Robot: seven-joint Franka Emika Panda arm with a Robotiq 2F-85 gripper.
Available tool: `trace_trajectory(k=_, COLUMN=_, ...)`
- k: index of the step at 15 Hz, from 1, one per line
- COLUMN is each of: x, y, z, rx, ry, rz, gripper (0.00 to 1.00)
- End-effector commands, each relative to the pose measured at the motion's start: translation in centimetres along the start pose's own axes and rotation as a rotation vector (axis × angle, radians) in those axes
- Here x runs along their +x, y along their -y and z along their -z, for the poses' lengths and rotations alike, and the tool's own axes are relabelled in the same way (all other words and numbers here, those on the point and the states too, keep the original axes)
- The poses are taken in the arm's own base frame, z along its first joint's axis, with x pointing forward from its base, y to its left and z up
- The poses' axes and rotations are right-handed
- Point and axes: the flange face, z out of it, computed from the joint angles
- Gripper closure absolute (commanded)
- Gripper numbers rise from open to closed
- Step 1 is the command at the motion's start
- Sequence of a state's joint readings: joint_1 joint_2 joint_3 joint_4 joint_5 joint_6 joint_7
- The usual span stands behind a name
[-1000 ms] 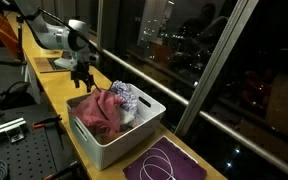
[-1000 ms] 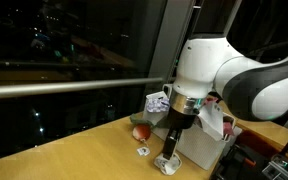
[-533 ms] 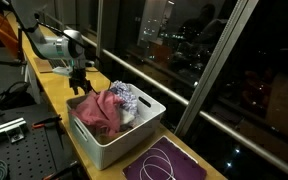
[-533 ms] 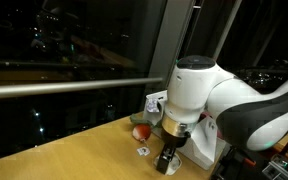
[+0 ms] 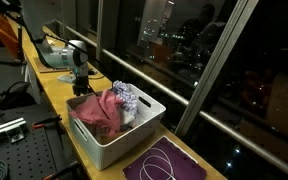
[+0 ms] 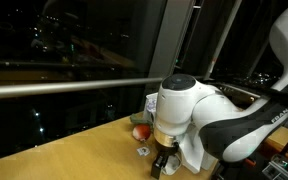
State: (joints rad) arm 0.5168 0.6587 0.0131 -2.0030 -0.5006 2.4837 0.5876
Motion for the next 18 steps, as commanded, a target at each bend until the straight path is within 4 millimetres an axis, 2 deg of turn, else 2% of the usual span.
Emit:
trace_trajectory(k=1, x=0.9, y=0.4, z=-1.3, rx=-0.006, ry=-0.005, rz=-0.014, gripper=0.34)
trace_trajectory(k=6, x=0.3, y=0.9, z=-1.3, rx=0.0, ry=-0.002, rz=-0.021, gripper=0.73)
trace_trajectory(k=10, x=0.1, y=0.5, z=1.0, rx=0.003, ry=-0.024, rz=-0.034, gripper=0.99)
trace_trajectory(k=13, x=0.0, y=-0.5, z=4.2, rx=-0.01, ry=-0.051, rz=-0.044, gripper=1.0)
trace_trajectory(k=14, x=0.1, y=-1.3, z=5.6, rx=-0.016, ry=-0.062, rz=-0.05, gripper=0.99)
trace_trajectory(k=18, x=-0.2, y=-6.6, z=12.6, rx=-0.056, ry=-0.116, rz=-0.109, gripper=0.99)
